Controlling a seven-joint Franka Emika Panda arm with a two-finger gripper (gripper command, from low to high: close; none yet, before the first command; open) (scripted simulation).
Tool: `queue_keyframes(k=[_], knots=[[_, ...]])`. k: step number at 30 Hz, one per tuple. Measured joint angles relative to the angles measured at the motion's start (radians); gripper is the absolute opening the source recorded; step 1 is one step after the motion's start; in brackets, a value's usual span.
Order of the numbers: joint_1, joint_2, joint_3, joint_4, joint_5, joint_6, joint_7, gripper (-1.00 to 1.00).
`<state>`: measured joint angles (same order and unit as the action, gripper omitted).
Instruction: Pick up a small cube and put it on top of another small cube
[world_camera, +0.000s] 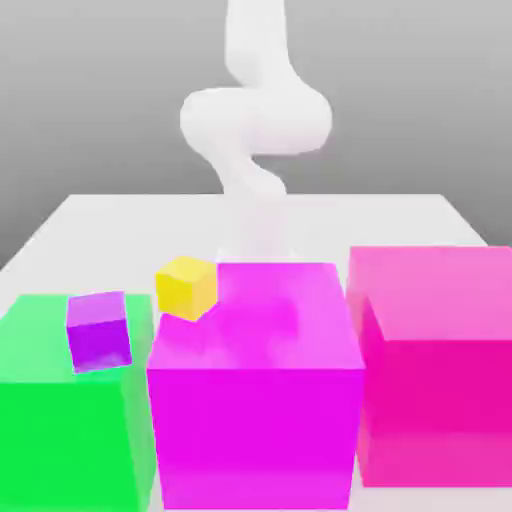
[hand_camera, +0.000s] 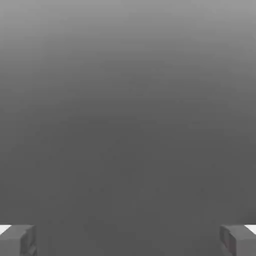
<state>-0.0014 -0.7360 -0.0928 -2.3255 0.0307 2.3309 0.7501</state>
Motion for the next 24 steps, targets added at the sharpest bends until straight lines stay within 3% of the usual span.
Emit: queue_keyframes(k=[16, 20, 24], knots=[[-0.159, 0.558, -0.53, -0.247, 0.129, 0.308, -0.366, 0.0], [-0.209, 0.724, -0.579, -0.313, 0.159, 0.387, -0.465, 0.0], [-0.253, 0.87, -0.547, -0.357, 0.227, 0.458, -0.573, 0.0]])
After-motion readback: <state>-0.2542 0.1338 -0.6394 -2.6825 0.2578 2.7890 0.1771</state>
